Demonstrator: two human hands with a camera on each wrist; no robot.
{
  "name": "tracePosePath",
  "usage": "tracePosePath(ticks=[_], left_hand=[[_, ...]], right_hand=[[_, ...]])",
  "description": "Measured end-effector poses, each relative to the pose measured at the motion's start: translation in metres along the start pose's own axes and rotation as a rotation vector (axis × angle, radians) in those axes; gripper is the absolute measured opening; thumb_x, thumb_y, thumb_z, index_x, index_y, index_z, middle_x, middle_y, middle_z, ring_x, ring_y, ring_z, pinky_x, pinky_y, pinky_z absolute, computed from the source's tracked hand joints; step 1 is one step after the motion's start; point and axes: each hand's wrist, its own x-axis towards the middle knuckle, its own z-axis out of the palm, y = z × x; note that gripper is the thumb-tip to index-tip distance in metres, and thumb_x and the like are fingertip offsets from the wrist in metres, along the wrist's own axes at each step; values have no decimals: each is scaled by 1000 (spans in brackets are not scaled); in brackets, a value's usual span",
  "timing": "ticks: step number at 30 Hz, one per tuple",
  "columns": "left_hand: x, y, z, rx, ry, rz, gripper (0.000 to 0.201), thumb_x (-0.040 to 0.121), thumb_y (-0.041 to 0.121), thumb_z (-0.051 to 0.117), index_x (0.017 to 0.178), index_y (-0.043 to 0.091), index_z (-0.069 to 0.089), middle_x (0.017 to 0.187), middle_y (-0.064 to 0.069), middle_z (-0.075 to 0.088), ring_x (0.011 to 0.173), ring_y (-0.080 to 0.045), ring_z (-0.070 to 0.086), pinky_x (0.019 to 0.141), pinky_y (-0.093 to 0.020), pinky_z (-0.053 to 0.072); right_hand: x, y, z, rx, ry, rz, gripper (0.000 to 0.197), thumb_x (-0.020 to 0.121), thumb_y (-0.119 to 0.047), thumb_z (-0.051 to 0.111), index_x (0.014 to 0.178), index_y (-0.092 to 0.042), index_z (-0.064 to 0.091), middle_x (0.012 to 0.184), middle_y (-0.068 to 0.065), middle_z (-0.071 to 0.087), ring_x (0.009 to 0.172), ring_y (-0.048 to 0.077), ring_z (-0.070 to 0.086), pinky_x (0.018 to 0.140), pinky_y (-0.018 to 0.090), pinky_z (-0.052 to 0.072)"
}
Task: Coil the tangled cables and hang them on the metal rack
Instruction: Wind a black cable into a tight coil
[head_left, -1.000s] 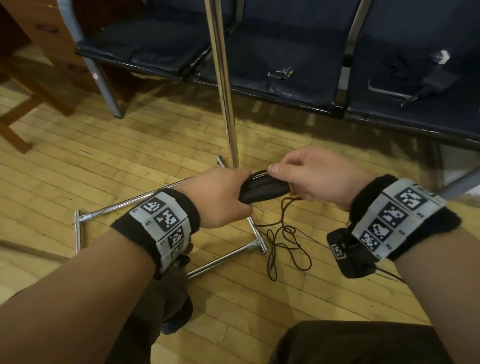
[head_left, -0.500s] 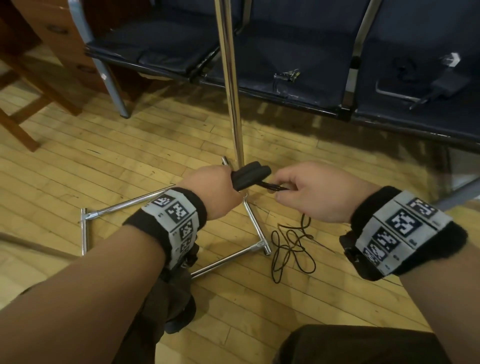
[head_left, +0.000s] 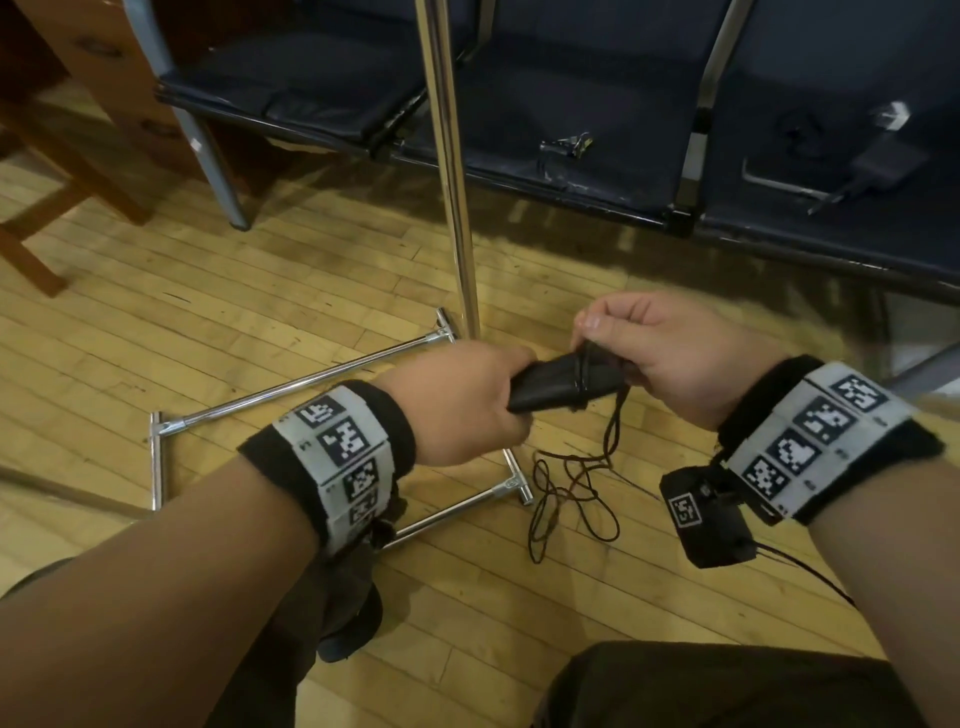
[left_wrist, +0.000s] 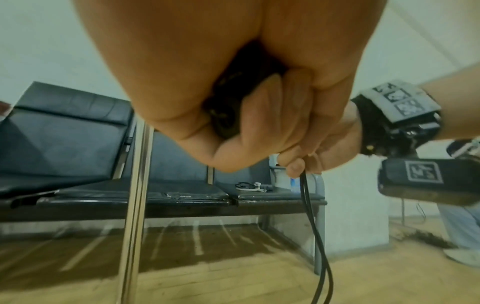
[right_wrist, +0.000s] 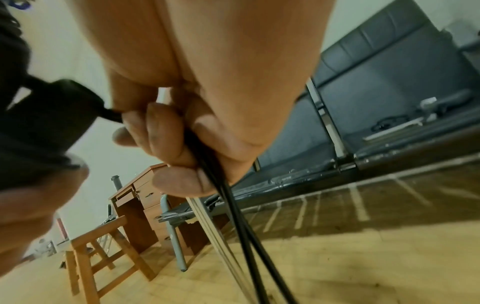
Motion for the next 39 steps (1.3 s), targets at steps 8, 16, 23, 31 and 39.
tracePosePath(ticks=[8,16,23,31,39], left_hand=[[17,-20,-27,-498,370,-367,15,94,25,71,103,31,61,77,4,63,50,-6,57,42,-18,44],[21,-6,5,201,-30,-341,13,100,23,61,113,22,58,89,1,62,71,-12,57,55,-25,41],[2,13,5,167,-39,1,19,98,28,64,109,36,50,83,9,58,70,-5,55,56,-23,37],[-3,11,-15,-400,151,18,25,92,23,74,95,42,59,77,22,71,62,6,64,49,-8,45],[16,-26,-29,-196,255,-442,6,97,26,67,100,25,62,83,2,66,67,-13,61,53,-25,40]], right_hand=[[3,-6,29,-122,-193,150,45,109,-46,39,103,-11,67,63,-3,48,53,13,44,53,31,45],[-6,-39,33,-835,-152,-191,30,96,-51,54,78,-33,69,64,-11,63,61,-4,56,49,18,37],[-3,-25,1,-333,-87,-149,34,69,-52,81,84,-22,73,73,-1,74,59,8,68,55,21,56],[15,3,16,173,-34,73,25,107,-22,49,100,-6,66,74,9,56,58,18,46,58,35,48],[7,-28,61,-651,-129,-169,30,102,-48,49,87,-27,64,64,-12,58,56,1,53,49,16,37]])
